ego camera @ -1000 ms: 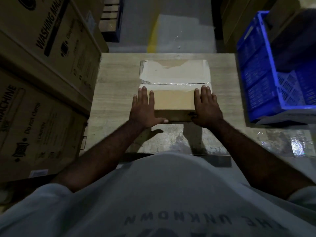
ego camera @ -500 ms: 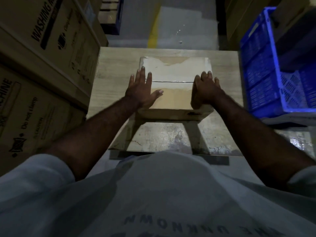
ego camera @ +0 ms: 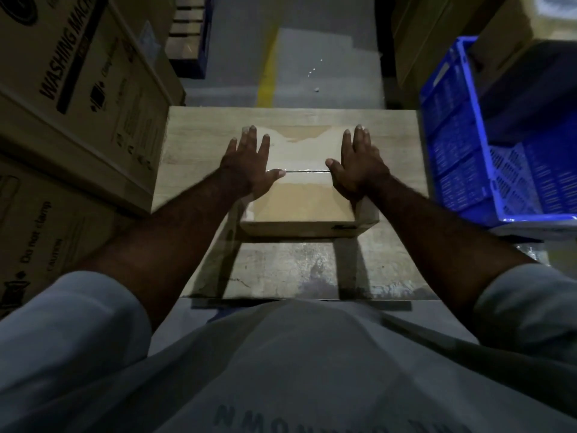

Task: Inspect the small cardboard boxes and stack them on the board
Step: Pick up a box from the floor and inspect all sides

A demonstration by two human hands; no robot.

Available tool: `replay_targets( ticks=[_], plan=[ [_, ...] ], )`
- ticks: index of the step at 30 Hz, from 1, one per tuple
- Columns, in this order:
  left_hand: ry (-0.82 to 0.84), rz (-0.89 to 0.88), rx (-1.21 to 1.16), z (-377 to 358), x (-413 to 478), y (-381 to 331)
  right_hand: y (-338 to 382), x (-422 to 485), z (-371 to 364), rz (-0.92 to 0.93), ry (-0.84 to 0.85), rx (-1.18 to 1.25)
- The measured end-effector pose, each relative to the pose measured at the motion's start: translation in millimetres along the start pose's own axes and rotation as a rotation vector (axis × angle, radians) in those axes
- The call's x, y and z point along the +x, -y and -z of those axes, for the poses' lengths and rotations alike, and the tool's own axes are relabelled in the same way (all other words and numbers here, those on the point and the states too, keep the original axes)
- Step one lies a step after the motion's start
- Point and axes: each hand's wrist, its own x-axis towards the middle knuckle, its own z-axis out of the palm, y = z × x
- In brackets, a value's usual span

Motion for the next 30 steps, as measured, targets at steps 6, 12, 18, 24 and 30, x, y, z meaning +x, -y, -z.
replay_targets(
  ticks=[6,12,18,24,30],
  plan=[
    [0.052,0.007,-0.06,4.9,2.4,2.2,-1.5,-2.8,-6.1,-0.003,-0.061,0.024],
    [0.045,0.036,-0.143,0.0,3.0,2.3,-2.2,0.5,-5.1,-0.014,-0.086,0.079],
    [0.067,0.042,-0.183,7.6,4.6,2.8,-3.1,4.9,-1.0,-0.02,-0.097,0.157],
    [0.106,0.105,-0.389,-1.2,-0.6,-0.8,-12.4,15.2,-3.1,-0.056,-0.066,0.262],
    [0.059,0.307,-0.641,1.7,-10.9,-9.4,-16.1,21.6,-11.1,-0.243,-0.14,0.553]
  ],
)
